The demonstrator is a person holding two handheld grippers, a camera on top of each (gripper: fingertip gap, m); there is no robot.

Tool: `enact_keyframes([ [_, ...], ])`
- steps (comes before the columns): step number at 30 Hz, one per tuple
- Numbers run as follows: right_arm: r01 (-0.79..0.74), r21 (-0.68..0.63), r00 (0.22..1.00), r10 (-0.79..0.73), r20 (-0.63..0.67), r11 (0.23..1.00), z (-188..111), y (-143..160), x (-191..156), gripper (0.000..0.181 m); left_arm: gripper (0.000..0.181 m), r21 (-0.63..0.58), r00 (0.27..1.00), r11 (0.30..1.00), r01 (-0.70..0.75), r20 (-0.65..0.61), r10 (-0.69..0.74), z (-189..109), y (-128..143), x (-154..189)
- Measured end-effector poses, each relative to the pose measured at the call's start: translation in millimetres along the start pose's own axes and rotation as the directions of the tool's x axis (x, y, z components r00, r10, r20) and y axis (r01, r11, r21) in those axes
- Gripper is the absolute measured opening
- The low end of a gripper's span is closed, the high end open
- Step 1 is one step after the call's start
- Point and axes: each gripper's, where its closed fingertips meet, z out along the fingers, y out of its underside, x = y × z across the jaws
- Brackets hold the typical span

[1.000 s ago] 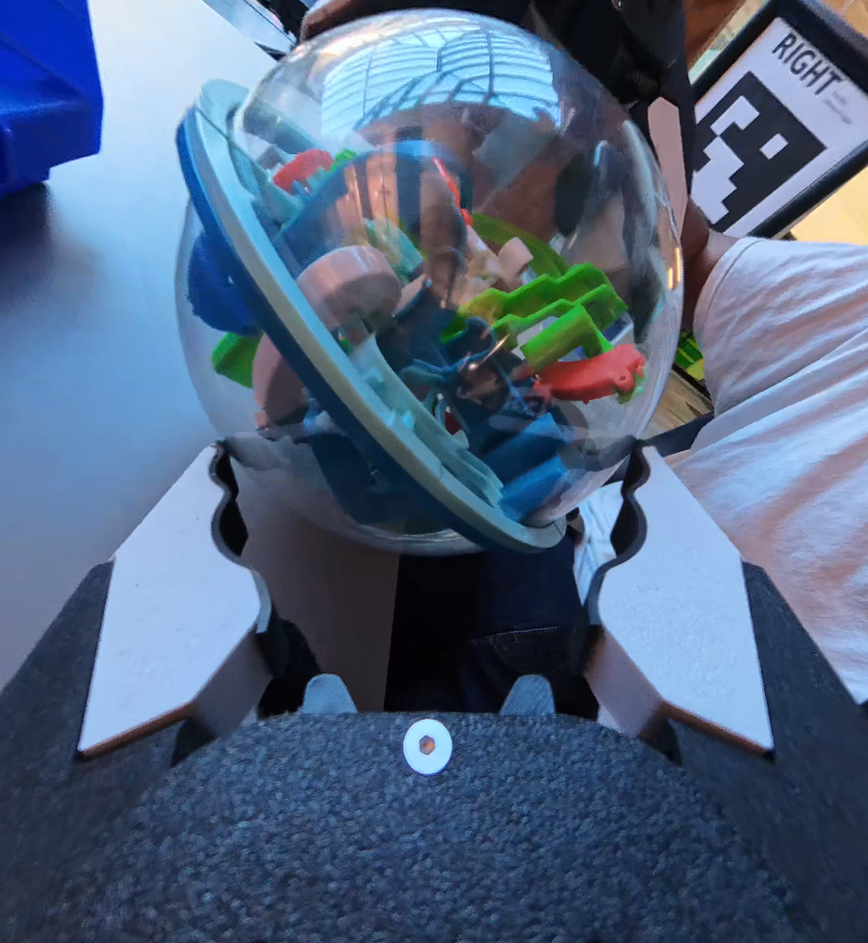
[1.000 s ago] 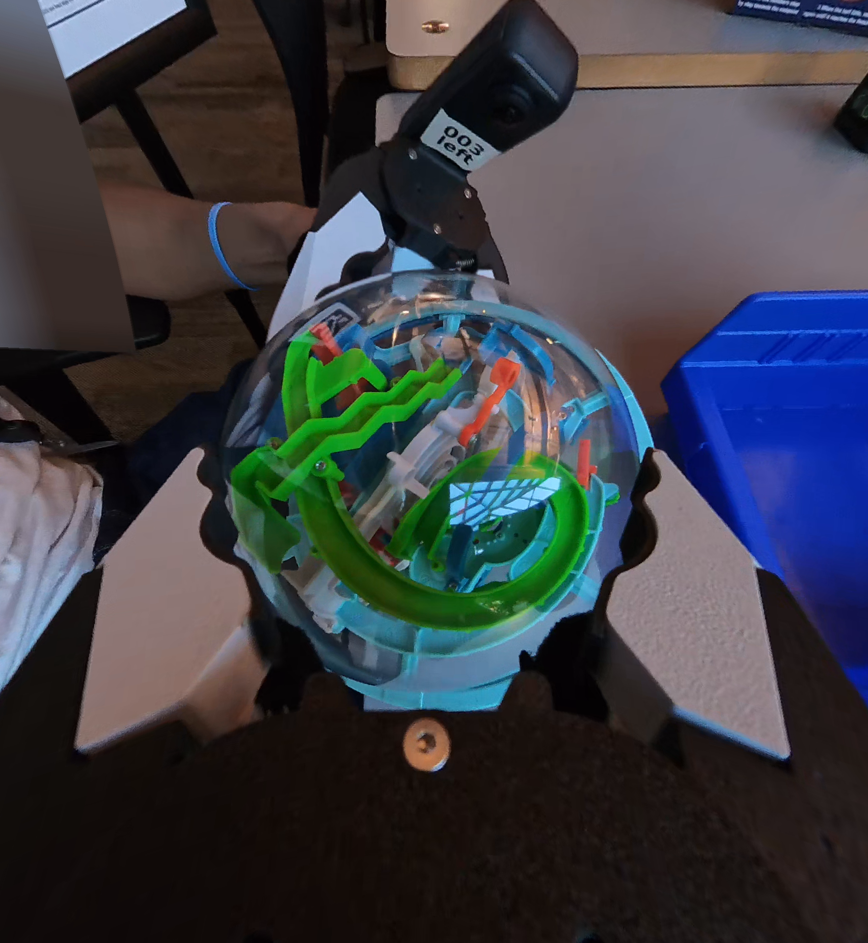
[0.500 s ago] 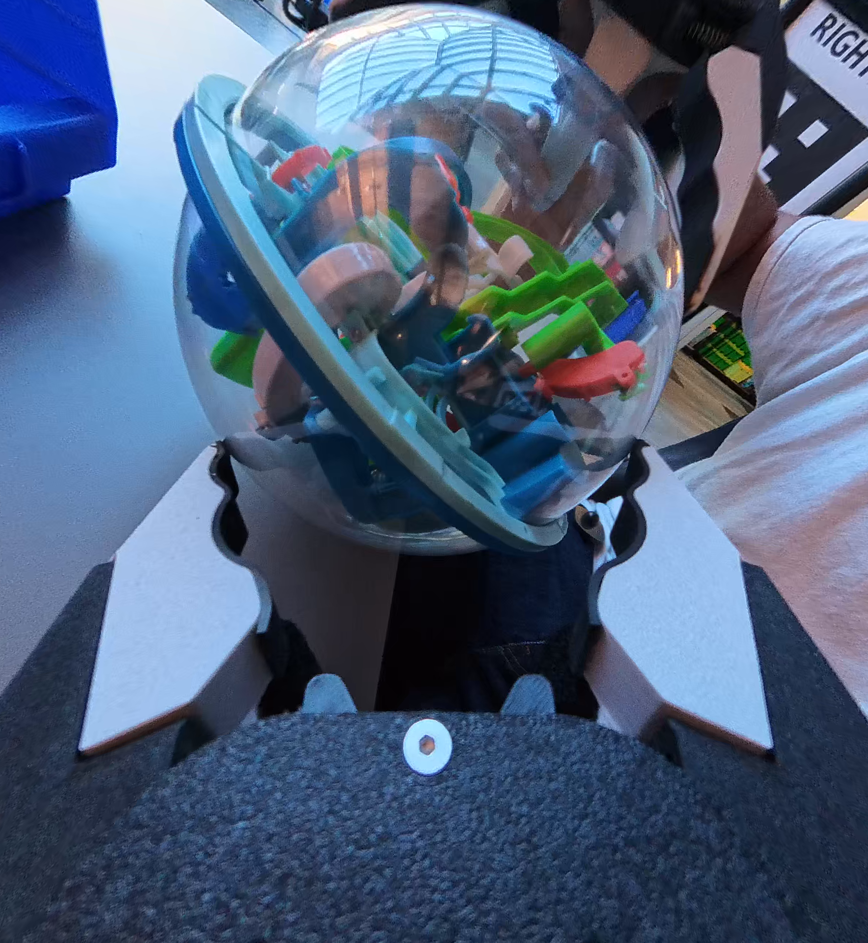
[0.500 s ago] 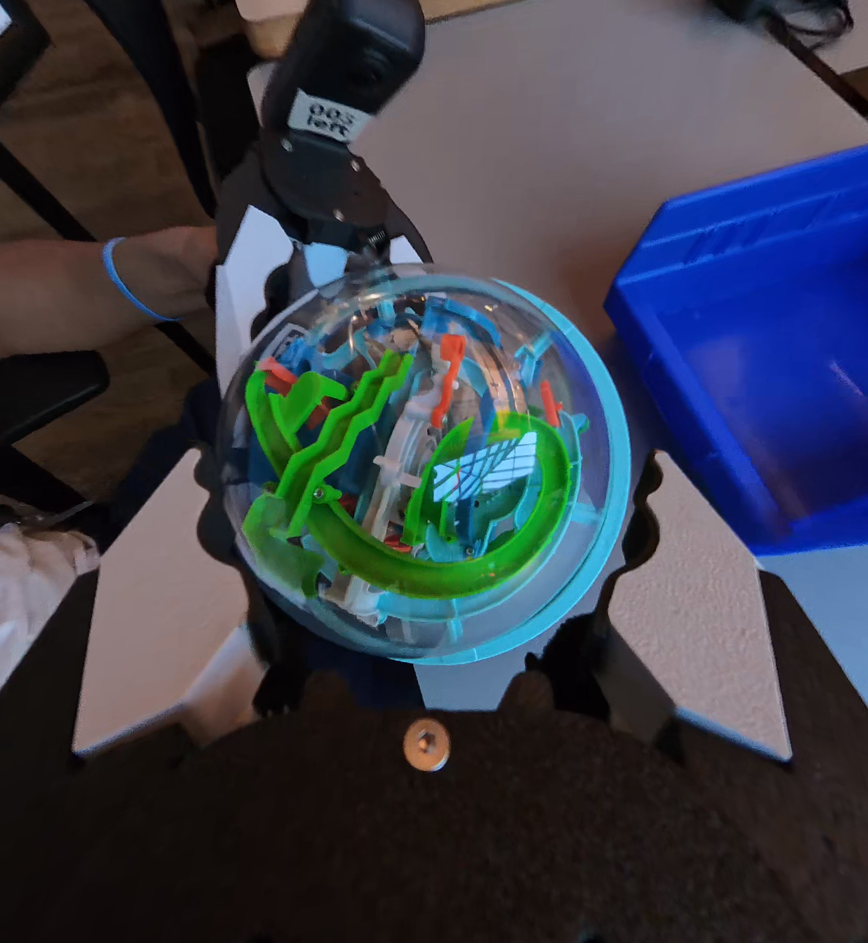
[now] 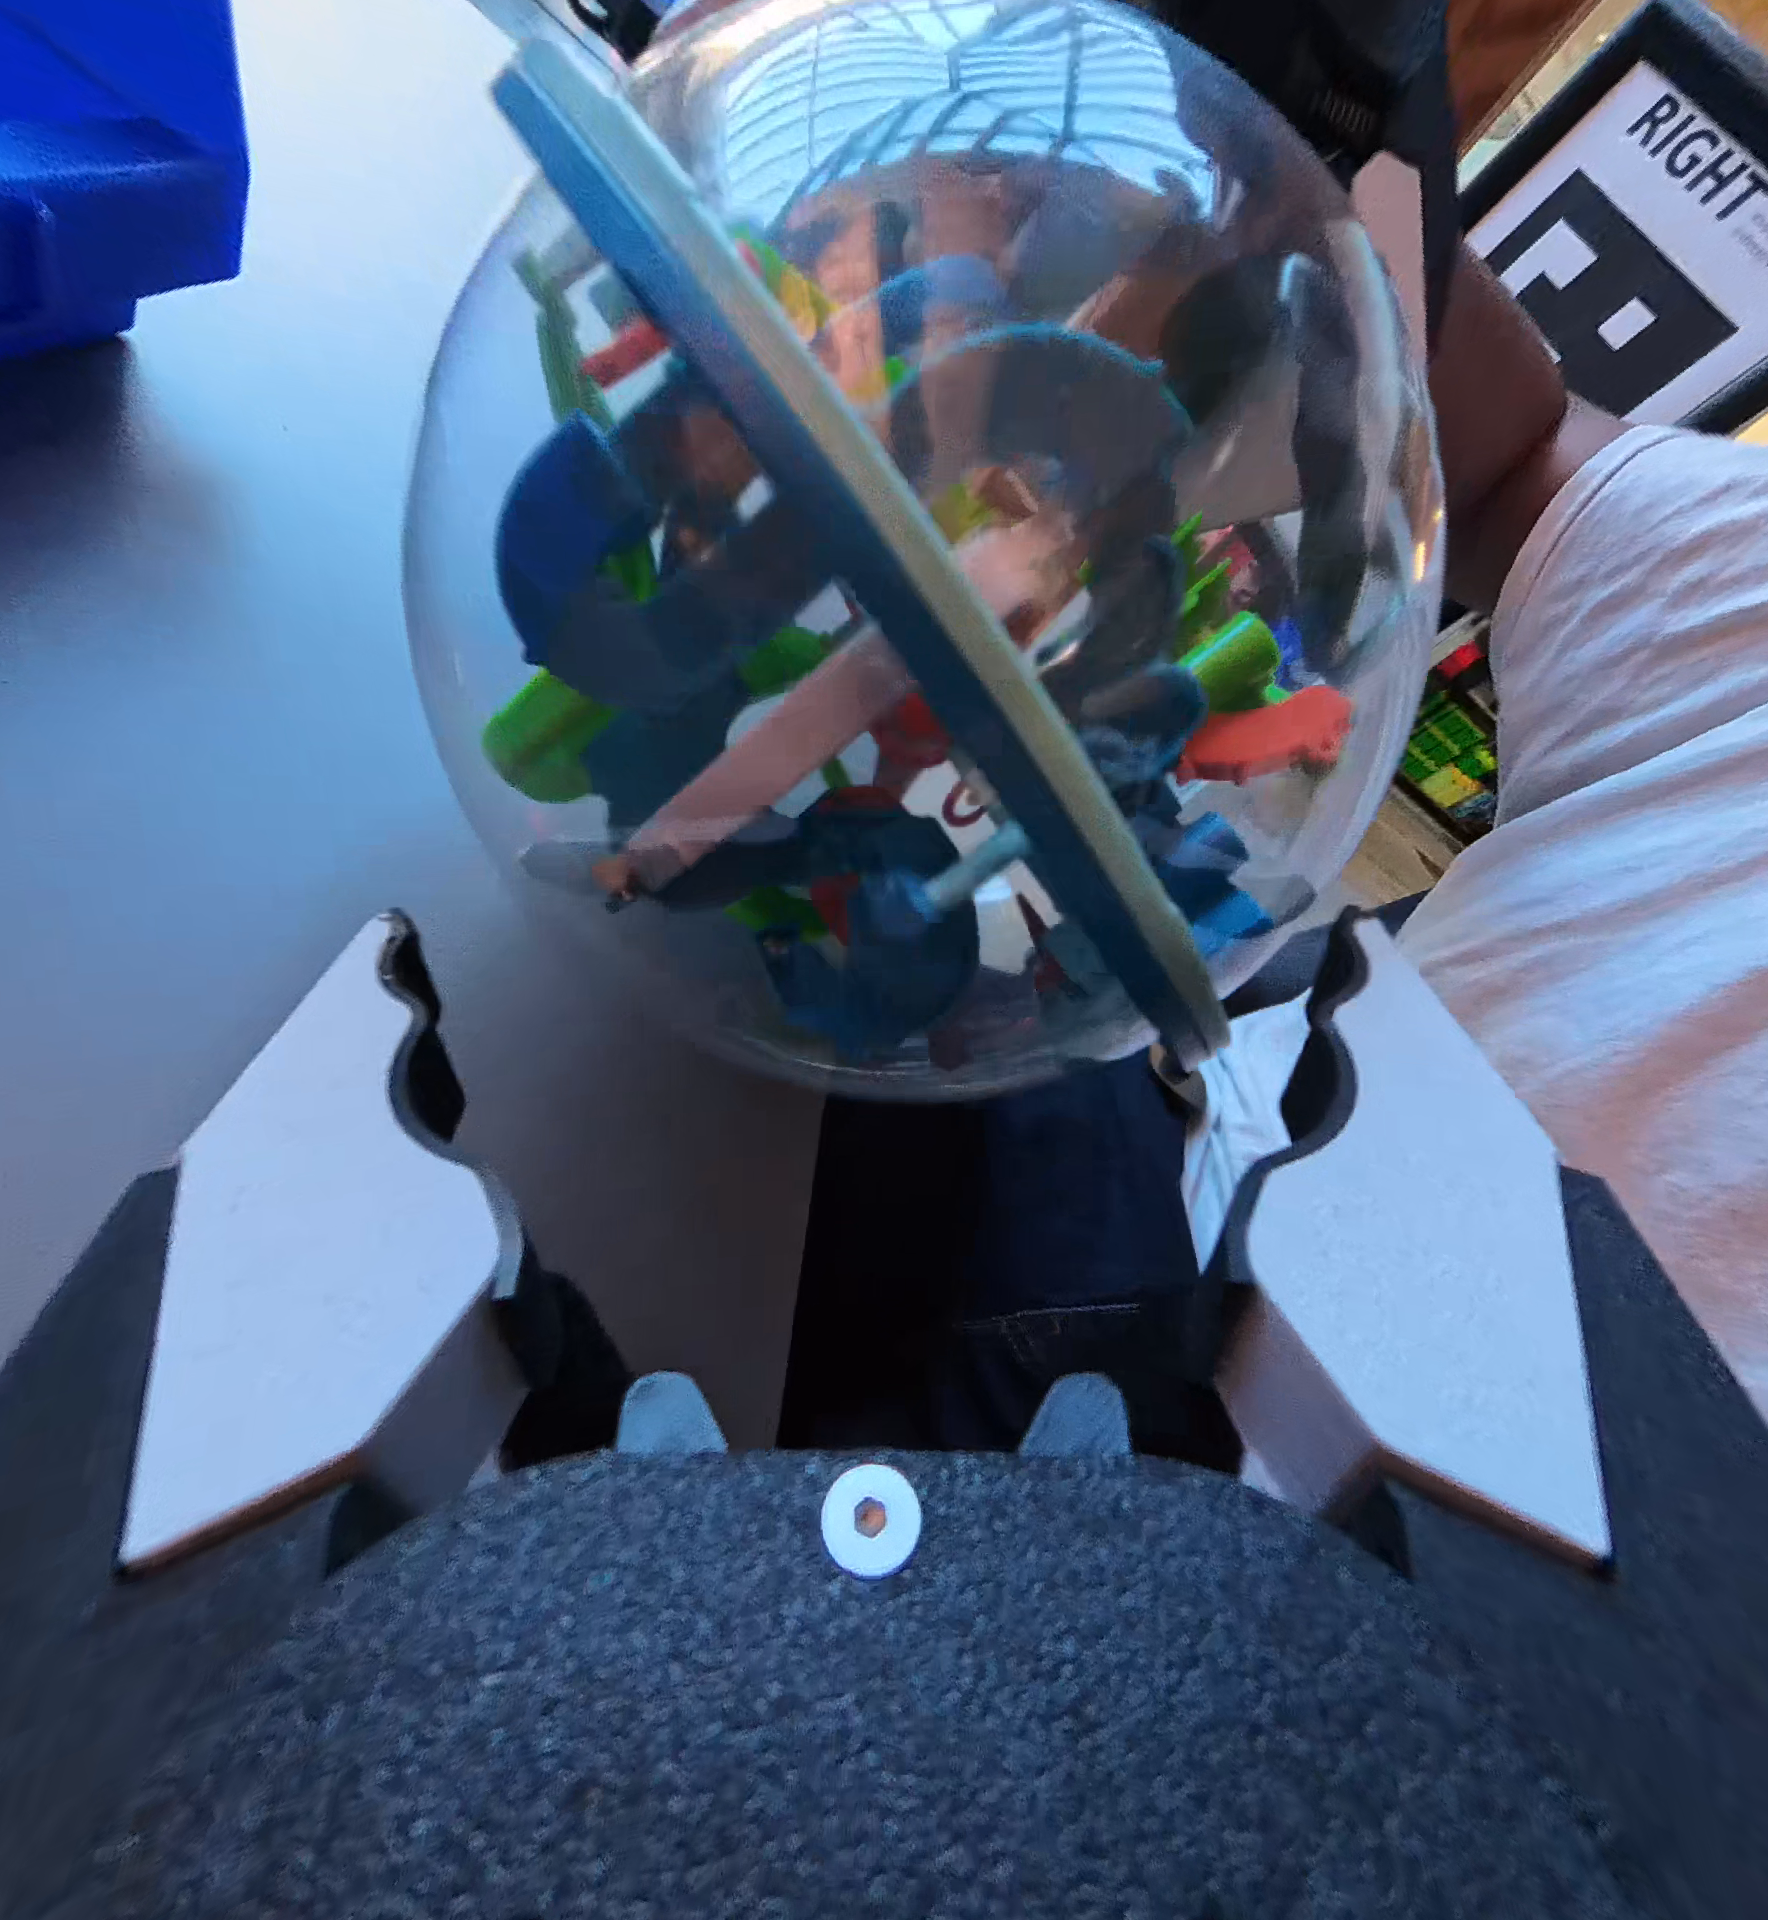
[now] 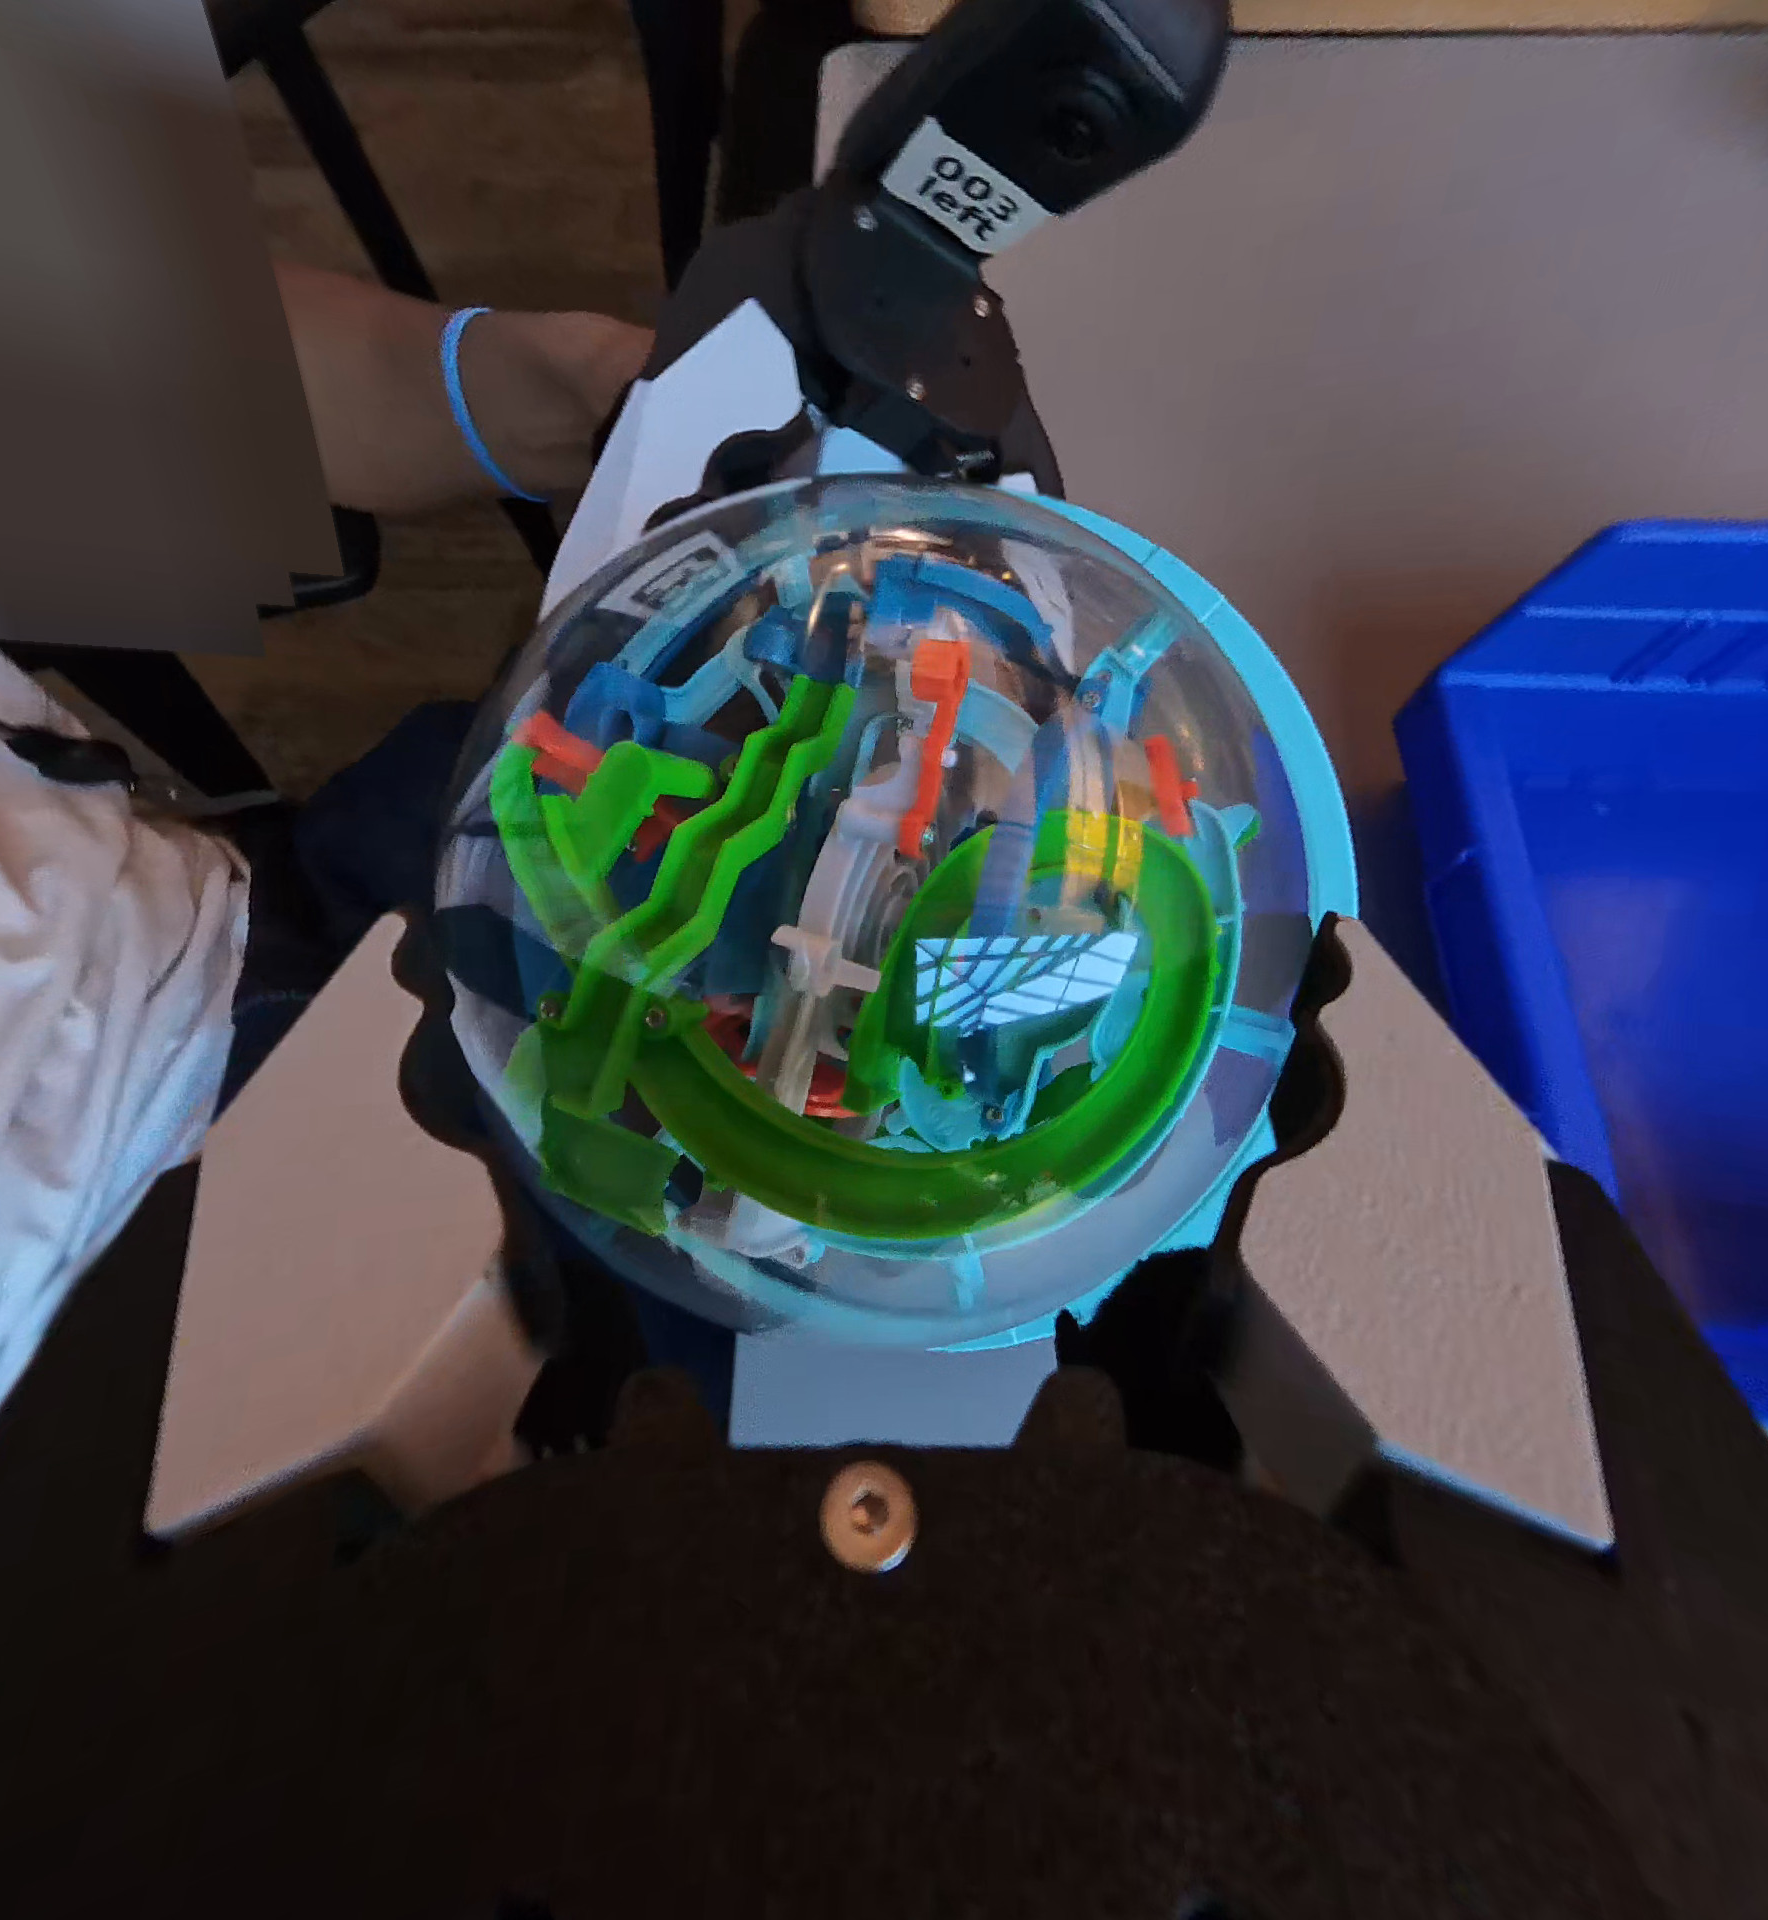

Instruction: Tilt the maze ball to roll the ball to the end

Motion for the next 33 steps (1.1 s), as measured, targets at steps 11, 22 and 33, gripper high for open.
enact_keyframes([
  [11,-0.158,0.085,0.987,0.161,-0.027,0.984,-11,-16,5,0.153,0.146,0.008,1.0,1.0,-0.01,-0.027,0.01,5,-3,5],
  [22,-0.356,-0.1,0.92,0.33,-0.21,0.929,-4,13,0,0.155,0.147,-0.013,0.998,0.999,-0.041,0.051,0.041,10,1,7],
  [33,-0.034,-0.18,0.998,0.042,0.041,0.983,0,11,-2,0.155,0.158,0.007,0.998,0.999,-0.05,-0.04,0.05,-1,-5,5],
])
